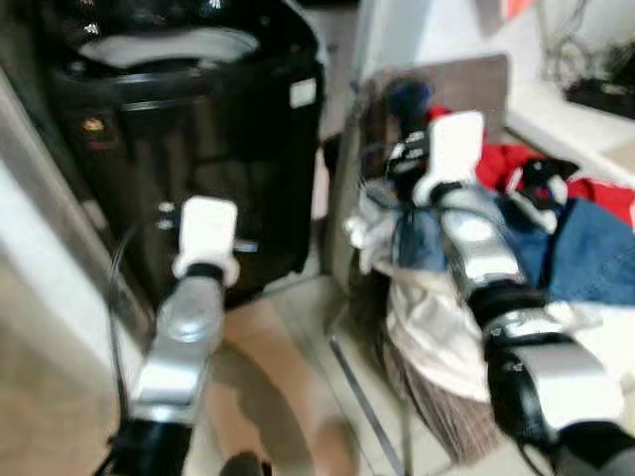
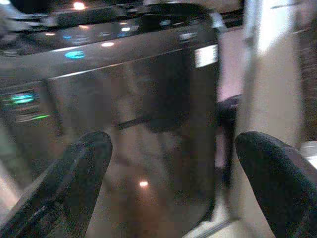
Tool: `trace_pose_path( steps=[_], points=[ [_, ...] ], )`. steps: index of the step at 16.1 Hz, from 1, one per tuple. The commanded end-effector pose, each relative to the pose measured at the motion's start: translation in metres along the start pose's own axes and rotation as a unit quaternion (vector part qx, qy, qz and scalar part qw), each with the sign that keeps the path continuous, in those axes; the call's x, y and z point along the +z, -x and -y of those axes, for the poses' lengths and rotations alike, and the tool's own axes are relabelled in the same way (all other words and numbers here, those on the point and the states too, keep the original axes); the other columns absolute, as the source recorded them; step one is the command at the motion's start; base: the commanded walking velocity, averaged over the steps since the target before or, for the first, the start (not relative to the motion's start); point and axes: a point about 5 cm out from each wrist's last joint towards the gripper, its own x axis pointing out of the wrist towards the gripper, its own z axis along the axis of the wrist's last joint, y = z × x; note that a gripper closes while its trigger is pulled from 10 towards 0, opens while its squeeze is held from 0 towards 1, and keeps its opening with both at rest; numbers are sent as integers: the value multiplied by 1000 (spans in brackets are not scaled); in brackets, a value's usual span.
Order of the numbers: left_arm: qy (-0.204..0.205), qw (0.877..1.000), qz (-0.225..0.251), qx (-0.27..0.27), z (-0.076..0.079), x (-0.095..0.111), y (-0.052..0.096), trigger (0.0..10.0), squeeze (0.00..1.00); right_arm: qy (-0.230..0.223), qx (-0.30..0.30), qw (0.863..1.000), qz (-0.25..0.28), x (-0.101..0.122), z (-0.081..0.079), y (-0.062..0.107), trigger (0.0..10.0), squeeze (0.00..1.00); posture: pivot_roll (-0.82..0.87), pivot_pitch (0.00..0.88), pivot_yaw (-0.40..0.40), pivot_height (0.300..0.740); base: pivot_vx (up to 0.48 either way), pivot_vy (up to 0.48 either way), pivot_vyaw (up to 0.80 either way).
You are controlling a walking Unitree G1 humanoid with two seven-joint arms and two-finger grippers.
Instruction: Clothes washing
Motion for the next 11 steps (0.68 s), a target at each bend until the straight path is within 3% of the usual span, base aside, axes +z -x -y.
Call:
trace_pose_path(
  steps=[1, 6, 8, 10, 11],
  points=[
    [7, 1000, 12, 8, 3, 4, 0, 10000, 0, 6, -3, 1000, -6, -1, 7, 2, 0, 0, 33, 0, -47, 740, 0, 0, 506],
    [6, 1000, 0, 10, 0, -2, 1, 10000, 0, -19, 6, 1000, -17, -9, 0, 4, 0, 0, 39, 0, -51, 740, 0, 0, 506],
    [-15, 999, -22, 29, -18, -18, 10, 10000, 0, -65, -12, 997, -43, -30, -1, 19, 0, 0, 41, 0, -56, 740, 0, 0, 503],
    [-18, 998, -47, 48, -31, -31, 20, 10000, 0, -72, -21, 995, -62, -49, -1, 37, 0, 0, 32, 0, -49, 740, 0, 0, 497],
    [-15, 997, -51, 50, -30, -33, 22, 10000, 0, -83, -40, 993, -78, -62, 3, 49, 0, 0, 33, 0, -49, 740, 0, 0, 481]
  ],
)
